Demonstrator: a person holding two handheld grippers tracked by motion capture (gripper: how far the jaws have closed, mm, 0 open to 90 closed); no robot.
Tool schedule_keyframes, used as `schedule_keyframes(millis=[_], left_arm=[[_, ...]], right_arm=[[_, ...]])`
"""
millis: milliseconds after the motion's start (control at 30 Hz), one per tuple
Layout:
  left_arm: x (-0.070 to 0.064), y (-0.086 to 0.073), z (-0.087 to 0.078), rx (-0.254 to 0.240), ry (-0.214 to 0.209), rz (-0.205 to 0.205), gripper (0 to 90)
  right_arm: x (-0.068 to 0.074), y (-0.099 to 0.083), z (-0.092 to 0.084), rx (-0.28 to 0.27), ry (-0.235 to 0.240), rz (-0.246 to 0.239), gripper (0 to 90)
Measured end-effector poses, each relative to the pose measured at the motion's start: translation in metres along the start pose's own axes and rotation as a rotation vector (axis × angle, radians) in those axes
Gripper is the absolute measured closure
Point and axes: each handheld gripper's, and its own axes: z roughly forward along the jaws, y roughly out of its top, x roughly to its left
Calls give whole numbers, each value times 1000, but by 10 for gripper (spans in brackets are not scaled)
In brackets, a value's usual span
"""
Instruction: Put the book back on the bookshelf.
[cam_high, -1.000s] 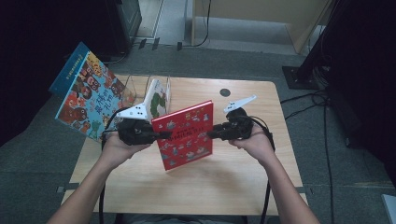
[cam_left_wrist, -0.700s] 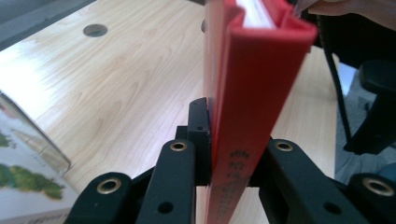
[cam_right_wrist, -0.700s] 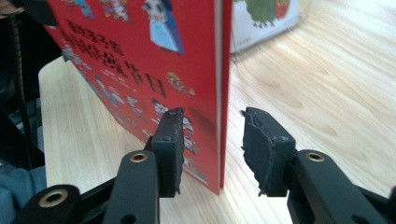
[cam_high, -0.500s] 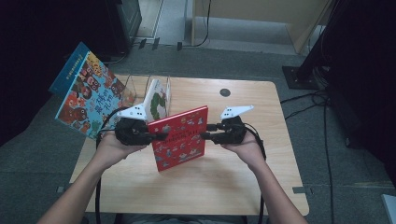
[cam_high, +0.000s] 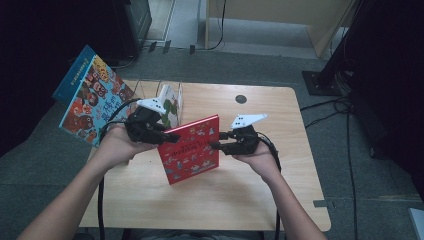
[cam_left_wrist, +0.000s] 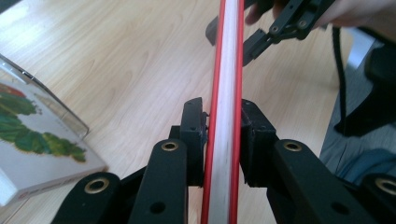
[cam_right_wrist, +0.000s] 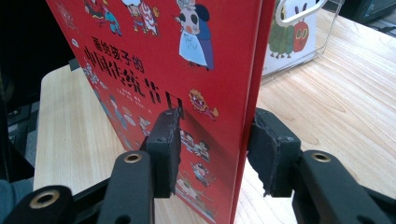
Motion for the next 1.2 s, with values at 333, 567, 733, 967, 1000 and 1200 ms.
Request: schedule_keyframes(millis=[333, 567, 733, 967, 1000, 1200], left_arm=[[-3, 28, 12, 185, 13, 77, 758], [-5, 45, 32, 307, 9, 88, 748], [-3, 46, 32, 319, -25, 76, 790], [4, 45, 19, 288, -50, 46, 797], [6, 44, 15, 281, -59, 28, 799], [8, 38, -3, 257, -34, 2, 800]], right_arm=[[2, 3, 1, 19, -8, -24, 548], [3, 1, 0, 22, 6, -46, 528], [-1, -6, -6, 40, -17, -45, 520], [-10, -28, -17, 91, -96, -25, 475], [-11, -32, -18, 101, -103, -16, 464], [-16, -59, -19, 113, -143, 11, 437]])
